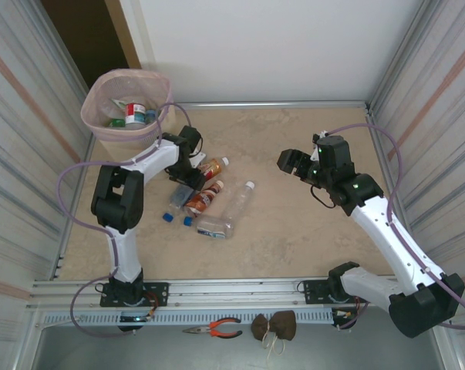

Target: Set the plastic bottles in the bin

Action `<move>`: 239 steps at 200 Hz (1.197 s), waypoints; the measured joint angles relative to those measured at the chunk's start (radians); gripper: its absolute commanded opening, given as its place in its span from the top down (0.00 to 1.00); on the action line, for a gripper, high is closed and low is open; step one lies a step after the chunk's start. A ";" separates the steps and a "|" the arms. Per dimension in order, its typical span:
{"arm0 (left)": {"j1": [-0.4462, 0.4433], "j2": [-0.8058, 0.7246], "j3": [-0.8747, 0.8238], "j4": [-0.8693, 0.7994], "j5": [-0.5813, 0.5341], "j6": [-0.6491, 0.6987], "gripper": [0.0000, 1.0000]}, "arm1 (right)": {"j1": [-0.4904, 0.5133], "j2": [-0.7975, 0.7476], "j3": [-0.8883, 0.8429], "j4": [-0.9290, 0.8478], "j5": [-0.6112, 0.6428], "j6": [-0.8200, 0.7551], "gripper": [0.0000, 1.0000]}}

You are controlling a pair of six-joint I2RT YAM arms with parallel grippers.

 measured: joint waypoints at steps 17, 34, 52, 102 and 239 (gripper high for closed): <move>0.004 -0.019 0.000 -0.006 -0.002 0.000 0.42 | 0.000 -0.005 0.000 0.000 0.000 0.000 0.18; 0.008 -0.049 0.000 -0.017 -0.002 0.000 0.43 | 0.000 -0.006 0.000 0.000 0.000 0.000 0.18; 0.010 -0.095 0.000 -0.032 -0.005 0.000 0.44 | 0.000 -0.008 0.000 0.000 0.000 0.000 0.18; 0.010 -0.264 0.005 -0.074 -0.007 -0.001 0.46 | 0.000 -0.008 0.000 0.000 0.000 0.000 0.18; 0.149 -0.478 0.410 -0.075 0.205 -0.006 0.50 | -0.005 -0.007 0.000 0.008 -0.001 -0.003 0.19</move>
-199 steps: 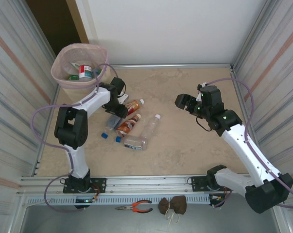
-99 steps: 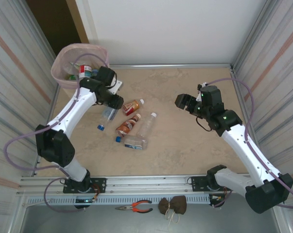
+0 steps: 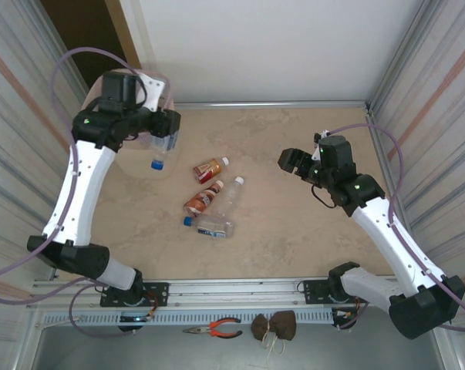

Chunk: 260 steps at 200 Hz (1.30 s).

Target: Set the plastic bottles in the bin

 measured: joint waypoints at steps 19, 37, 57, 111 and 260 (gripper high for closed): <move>0.065 -0.023 0.012 0.054 0.039 -0.014 0.51 | 0.000 0.000 0.000 0.000 0.000 0.000 0.18; 0.129 -0.040 0.013 0.117 0.074 -0.037 0.53 | 0.000 0.000 0.000 0.000 0.000 0.000 0.18; 0.193 -0.048 0.013 0.204 0.109 -0.069 0.54 | 0.000 0.002 0.000 0.000 -0.001 0.000 0.18; 0.286 0.003 0.045 0.375 0.155 -0.143 0.55 | 0.000 0.008 0.001 -0.001 -0.001 0.000 0.19; 0.308 0.336 0.125 0.261 0.216 -0.164 0.58 | 0.000 0.017 0.014 -0.001 -0.016 0.000 0.19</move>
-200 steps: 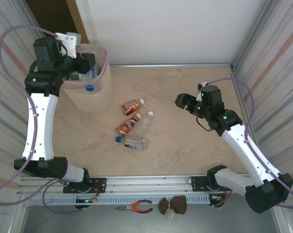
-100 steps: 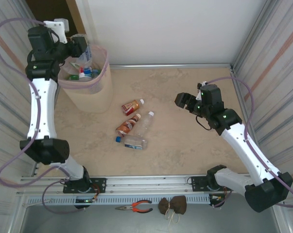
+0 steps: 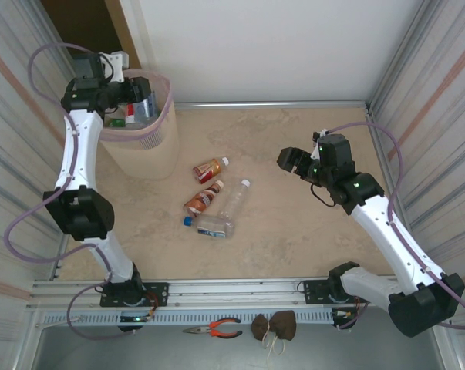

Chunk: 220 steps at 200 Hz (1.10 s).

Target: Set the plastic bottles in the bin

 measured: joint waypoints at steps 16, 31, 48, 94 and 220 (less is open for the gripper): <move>-0.002 0.003 -0.011 -0.020 0.000 0.008 0.57 | 0.000 0.008 0.000 0.000 -0.001 0.000 0.19; -0.005 0.014 -0.016 -0.042 -0.001 0.022 0.55 | 0.000 0.015 0.000 0.000 -0.002 0.000 0.19; -0.018 0.042 -0.015 -0.068 -0.004 0.043 0.53 | 0.000 0.017 0.000 0.000 -0.004 0.000 0.19; -0.053 0.134 0.023 -0.085 -0.018 0.097 0.50 | 0.000 0.017 0.000 0.000 -0.004 0.000 0.19; -0.053 0.113 0.072 -0.148 -0.045 0.115 0.24 | 0.000 0.016 0.000 0.000 -0.004 0.000 0.19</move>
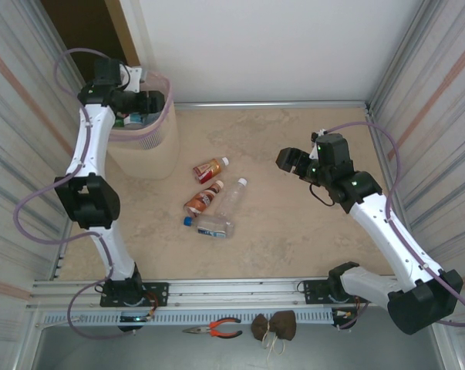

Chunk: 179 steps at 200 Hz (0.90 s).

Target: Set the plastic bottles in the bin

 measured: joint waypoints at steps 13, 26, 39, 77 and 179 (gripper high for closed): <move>0.000 -0.019 0.011 -0.003 0.004 -0.001 0.24 | 0.000 -0.001 0.000 0.000 0.000 0.000 0.19; -0.001 -0.043 0.017 -0.006 0.016 -0.005 0.24 | 0.000 -0.001 0.000 0.000 0.000 0.000 0.19; -0.001 -0.069 0.023 -0.010 0.026 -0.009 0.24 | 0.000 -0.001 0.000 0.000 0.000 0.000 0.19; -0.003 -0.138 0.033 -0.019 0.049 -0.013 0.28 | 0.000 -0.001 0.000 0.000 0.000 0.000 0.19; -0.213 -0.269 -0.026 -0.151 -0.021 0.027 0.30 | 0.000 -0.007 0.000 0.000 0.000 0.000 0.19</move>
